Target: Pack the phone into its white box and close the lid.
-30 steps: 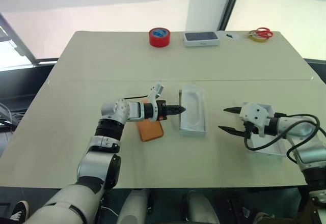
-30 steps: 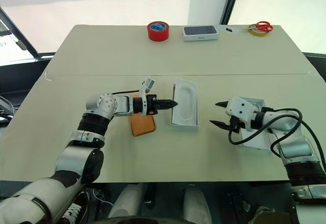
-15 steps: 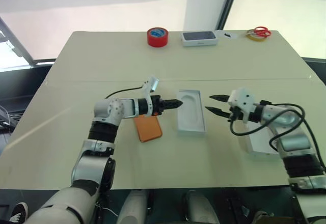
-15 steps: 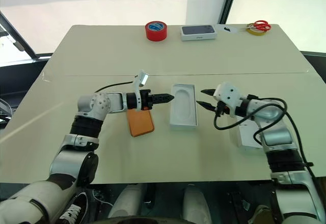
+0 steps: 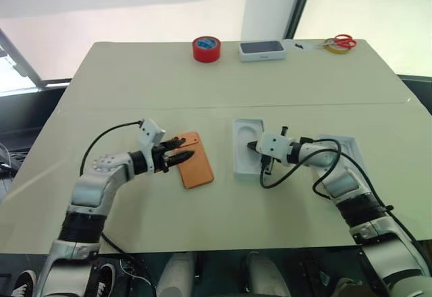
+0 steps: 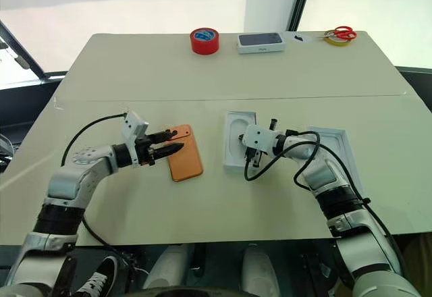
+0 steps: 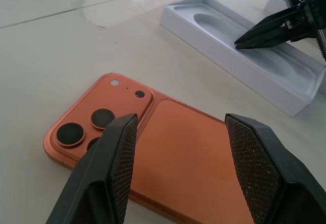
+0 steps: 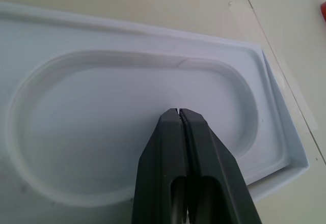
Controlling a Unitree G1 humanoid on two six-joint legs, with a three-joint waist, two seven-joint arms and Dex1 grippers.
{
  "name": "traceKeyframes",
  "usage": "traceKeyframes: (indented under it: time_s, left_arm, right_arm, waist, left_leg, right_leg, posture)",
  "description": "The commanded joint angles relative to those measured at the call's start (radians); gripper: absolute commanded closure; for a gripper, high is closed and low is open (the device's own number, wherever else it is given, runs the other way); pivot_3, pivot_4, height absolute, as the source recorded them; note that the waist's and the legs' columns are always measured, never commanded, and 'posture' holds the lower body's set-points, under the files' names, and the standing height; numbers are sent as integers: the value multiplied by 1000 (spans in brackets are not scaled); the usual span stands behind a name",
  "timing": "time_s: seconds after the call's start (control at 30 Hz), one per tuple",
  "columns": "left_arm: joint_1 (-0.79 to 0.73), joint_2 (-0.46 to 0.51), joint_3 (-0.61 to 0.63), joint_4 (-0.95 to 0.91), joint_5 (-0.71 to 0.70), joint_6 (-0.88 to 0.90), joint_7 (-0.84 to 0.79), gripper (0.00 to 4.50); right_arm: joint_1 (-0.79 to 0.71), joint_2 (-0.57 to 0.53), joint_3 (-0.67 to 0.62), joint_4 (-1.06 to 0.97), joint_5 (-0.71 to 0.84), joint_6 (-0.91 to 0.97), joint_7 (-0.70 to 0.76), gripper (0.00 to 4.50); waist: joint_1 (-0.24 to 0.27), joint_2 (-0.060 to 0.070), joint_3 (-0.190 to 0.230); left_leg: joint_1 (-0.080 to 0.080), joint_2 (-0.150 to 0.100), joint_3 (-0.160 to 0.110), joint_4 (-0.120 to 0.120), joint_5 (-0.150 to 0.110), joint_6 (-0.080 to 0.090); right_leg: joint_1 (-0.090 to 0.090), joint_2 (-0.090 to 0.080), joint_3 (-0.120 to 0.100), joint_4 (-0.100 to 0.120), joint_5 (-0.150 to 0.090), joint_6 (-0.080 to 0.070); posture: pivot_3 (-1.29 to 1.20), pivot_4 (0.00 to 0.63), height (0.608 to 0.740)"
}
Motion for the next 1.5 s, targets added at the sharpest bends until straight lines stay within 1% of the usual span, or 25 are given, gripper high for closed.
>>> traceKeyframes:
  time_s: [0.03, 0.23, 0.37, 0.43, 0.53, 0.63, 0.7, 0.77, 0.9, 0.97, 1.0, 1.1, 1.2, 1.33, 1.43, 1.5]
  left_arm:
    - [35, 27, 46, -88, -50, 17, -14, 1607]
    - [67, 31, 59, -137, -84, 63, 12, 1607]
    - [58, 30, 88, -139, -160, 166, 27, 1607]
    - [52, 36, 121, -122, -217, 256, 48, 1607]
    - [41, 41, 238, -102, -352, 444, 119, 1607]
    - [24, 25, 359, -60, -442, 611, 239, 1607]
    - [31, 23, 395, -54, -476, 667, 275, 1607]
    - [33, -10, 441, -46, -523, 726, 324, 1607]
    - [40, -78, 452, -92, -527, 781, 446, 1607]
    - [12, -146, 484, -94, -541, 841, 555, 1607]
    - [14, -154, 468, -116, -535, 861, 580, 1607]
    - [23, -184, 453, -157, -536, 903, 624, 1607]
    - [31, -218, 462, -147, -523, 914, 664, 1607]
    - [22, -274, 456, -136, -514, 925, 712, 1607]
    - [-3, -318, 444, -127, -519, 953, 739, 1607]
    - [-13, -329, 418, -115, -500, 973, 753, 1607]
  right_arm:
    - [-6, -33, 31, -9, -49, -14, 33, 4450]
    - [-43, -11, 34, -23, -37, 1, 66, 4450]
    - [-45, 24, 20, -39, 3, 1, 73, 4450]
    - [-48, 39, 16, -43, 7, 6, 65, 4450]
    - [-83, 73, -15, -46, 37, 28, 48, 4450]
    - [-124, 107, -41, -62, 88, 56, 54, 4450]
    - [-147, 137, -37, -81, 117, 75, 68, 4450]
    - [-166, 178, -12, -94, 119, 101, 66, 4450]
    - [-197, 213, 74, -60, 22, 102, 49, 4450]
    - [-211, 217, 116, -45, -30, 130, 46, 4450]
    - [-216, 220, 129, -43, -40, 155, 55, 4450]
    - [-223, 216, 162, -53, -44, 188, 108, 4450]
    - [-242, 221, 183, -36, -47, 216, 152, 4450]
    - [-271, 218, 232, 37, -104, 175, 159, 4450]
    - [-271, 256, 235, 53, -82, 192, 171, 4450]
    - [-263, 259, 249, 55, -97, 176, 177, 4450]
  waist:
    - [-2, 0, 0]
    - [-2, 0, 0]
    - [-4, 0, 0]
    - [-7, 0, 0]
    - [-7, 0, 0]
    - [-7, 0, 0]
    - [-5, -1, 0]
    - [-4, -1, 0]
    - [1, -1, 0]
    - [2, -1, 0]
    - [2, -1, 0]
    - [-1, -2, 0]
    - [-2, -2, 0]
    - [4, -3, -1]
    - [8, -3, -1]
    - [8, -3, -1]
  left_leg:
    - [1, 0, 0, 0, 0, 0]
    - [1, 0, 0, 0, 0, 0]
    - [1, 0, 0, 0, 0, 0]
    - [1, 0, 0, 0, 0, 0]
    - [1, 1, 0, 0, 0, 0]
    - [1, 1, -1, 0, 1, -1]
    - [1, 1, -1, 1, 1, -1]
    - [1, 1, 0, 2, 1, -1]
    - [0, 1, -1, 2, 1, -2]
    - [0, 0, 0, 3, 1, -2]
    - [0, 0, 0, 4, 1, -2]
    - [0, 0, -1, 4, 1, -2]
    - [0, 0, 0, 4, 1, -2]
    - [1, 0, 0, 4, 2, -2]
    - [1, 0, 0, 4, 2, -2]
    - [1, 0, 0, 4, 2, -2]
  right_leg:
    - [1, 0, 0, 0, 0, 0]
    - [1, 0, 0, 0, 0, 0]
    - [1, 0, 0, 0, 0, 0]
    - [0, 0, 0, 0, 0, 0]
    - [0, 1, 0, 2, 2, 3]
    - [-2, 1, 0, 5, 2, 4]
    - [-4, 1, 0, 9, 2, 4]
    - [-5, 1, 0, 11, 2, 4]
    - [-5, 1, -1, 12, 2, 4]
    - [-5, 1, -1, 13, 2, 4]
    - [-5, 1, -1, 13, 2, 4]
    - [-6, 1, -1, 14, 2, 4]
    - [-6, 2, -1, 14, 2, 4]
    - [-5, 2, -2, 14, 2, 4]
    - [-4, 1, -2, 13, 2, 4]
    - [-4, 1, -2, 13, 2, 4]
  posture:
    - [0, 150, 738]
    - [0, 150, 738]
    - [0, 150, 738]
    - [0, 150, 738]
    - [0, 150, 738]
    - [0, 150, 738]
    - [0, 150, 738]
    - [0, 150, 738]
    - [0, 150, 738]
    - [0, 150, 738]
    - [0, 150, 738]
    - [0, 150, 738]
    - [0, 150, 738]
    - [0, 150, 738]
    - [0, 150, 738]
    - [0, 150, 738]
